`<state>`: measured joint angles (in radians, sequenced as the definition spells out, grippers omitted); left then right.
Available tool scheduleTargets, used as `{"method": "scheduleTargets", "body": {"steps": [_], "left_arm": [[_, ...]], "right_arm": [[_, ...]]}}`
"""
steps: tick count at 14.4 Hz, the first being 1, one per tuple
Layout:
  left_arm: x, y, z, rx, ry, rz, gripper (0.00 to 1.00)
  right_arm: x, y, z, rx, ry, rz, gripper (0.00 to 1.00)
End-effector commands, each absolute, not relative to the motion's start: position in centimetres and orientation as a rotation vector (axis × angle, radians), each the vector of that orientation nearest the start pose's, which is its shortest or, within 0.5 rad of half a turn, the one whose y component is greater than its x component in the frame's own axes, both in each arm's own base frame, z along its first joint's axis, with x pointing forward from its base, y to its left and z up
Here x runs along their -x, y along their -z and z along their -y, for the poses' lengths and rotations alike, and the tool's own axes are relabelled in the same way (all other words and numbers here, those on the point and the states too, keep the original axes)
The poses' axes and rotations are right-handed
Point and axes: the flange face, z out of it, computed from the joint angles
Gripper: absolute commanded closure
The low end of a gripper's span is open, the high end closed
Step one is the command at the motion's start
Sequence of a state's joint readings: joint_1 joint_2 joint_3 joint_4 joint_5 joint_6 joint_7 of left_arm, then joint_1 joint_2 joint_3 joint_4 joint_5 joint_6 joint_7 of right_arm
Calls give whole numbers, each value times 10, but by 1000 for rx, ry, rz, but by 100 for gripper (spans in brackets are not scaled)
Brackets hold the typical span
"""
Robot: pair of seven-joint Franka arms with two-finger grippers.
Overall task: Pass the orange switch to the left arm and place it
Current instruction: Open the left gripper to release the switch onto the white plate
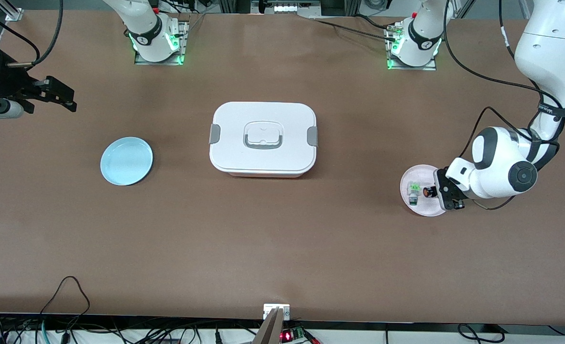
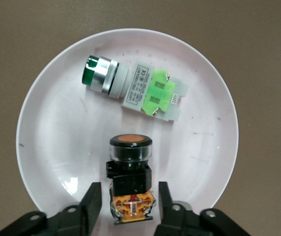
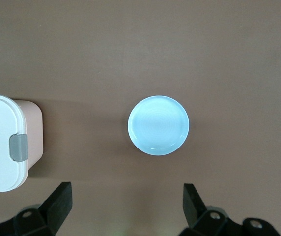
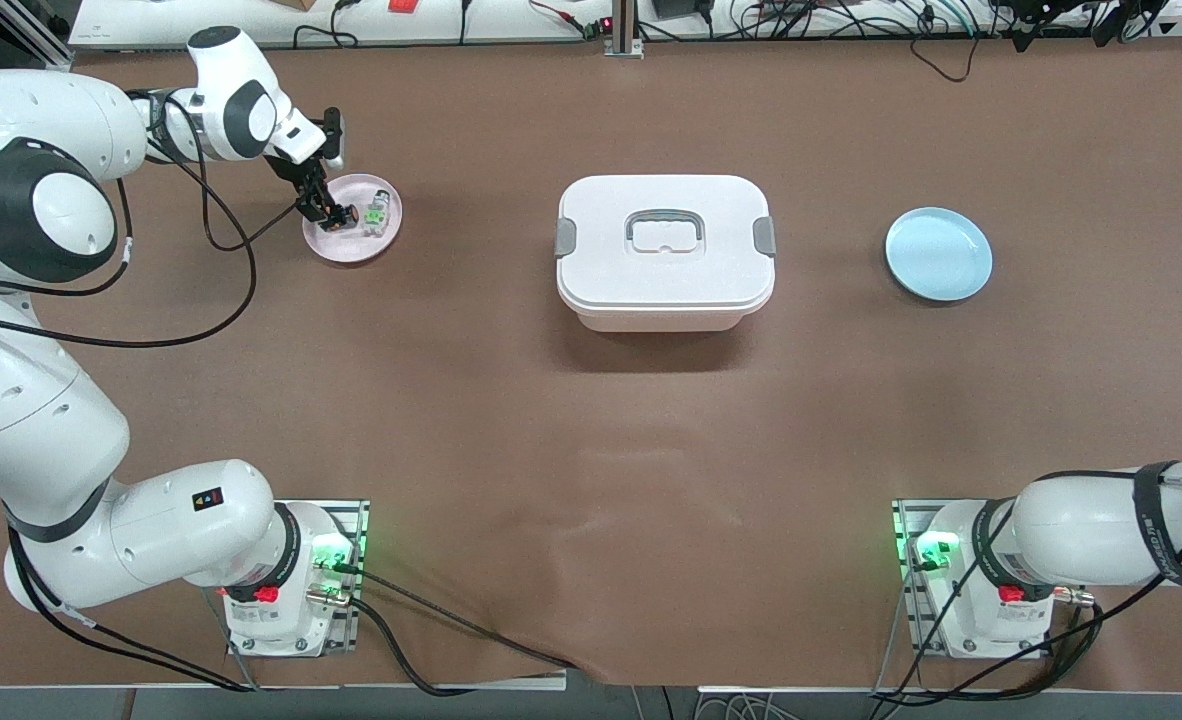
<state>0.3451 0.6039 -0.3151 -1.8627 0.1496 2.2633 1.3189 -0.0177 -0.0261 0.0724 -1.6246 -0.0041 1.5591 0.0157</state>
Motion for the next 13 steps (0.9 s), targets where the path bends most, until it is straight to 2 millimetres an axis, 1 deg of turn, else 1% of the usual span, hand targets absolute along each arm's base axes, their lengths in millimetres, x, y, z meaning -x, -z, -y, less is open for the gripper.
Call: {"method": "scheduleTargets", "body": {"steps": [1, 3, 5, 7, 8, 10, 11, 12, 13], "left_arm": [[-622, -205, -36, 2541, -132, -2069, 0], [-627, -235, -41, 2555, -186, -2052, 0], [-630, -268, -45, 2647, -287, -1960, 0], [-631, -303, -50, 2769, -407, -1784, 0], [-634, -324, -50, 2816, -446, -1690, 0], [-639, -366, -42, 2910, -538, -1497, 0], [-641, -387, -42, 2952, -569, -1391, 0], [-642, -408, -37, 2988, -590, -1280, 0], [-643, -433, -25, 3023, -603, -1156, 0]], "right_arm": [[-539, -616, -25, 3152, -67, 24, 0], [-540, -614, -25, 3153, -74, 29, 0], [-541, -614, -25, 3154, -72, 26, 0], [-540, -614, -25, 3154, -72, 31, 0], [-540, -614, -25, 3154, -72, 34, 0], [-541, -614, -26, 3154, -70, 34, 0], [-541, -614, -25, 3156, -70, 29, 0], [-541, -615, -25, 3156, -67, 29, 0], [-541, -615, -25, 3154, -67, 31, 0]]}}
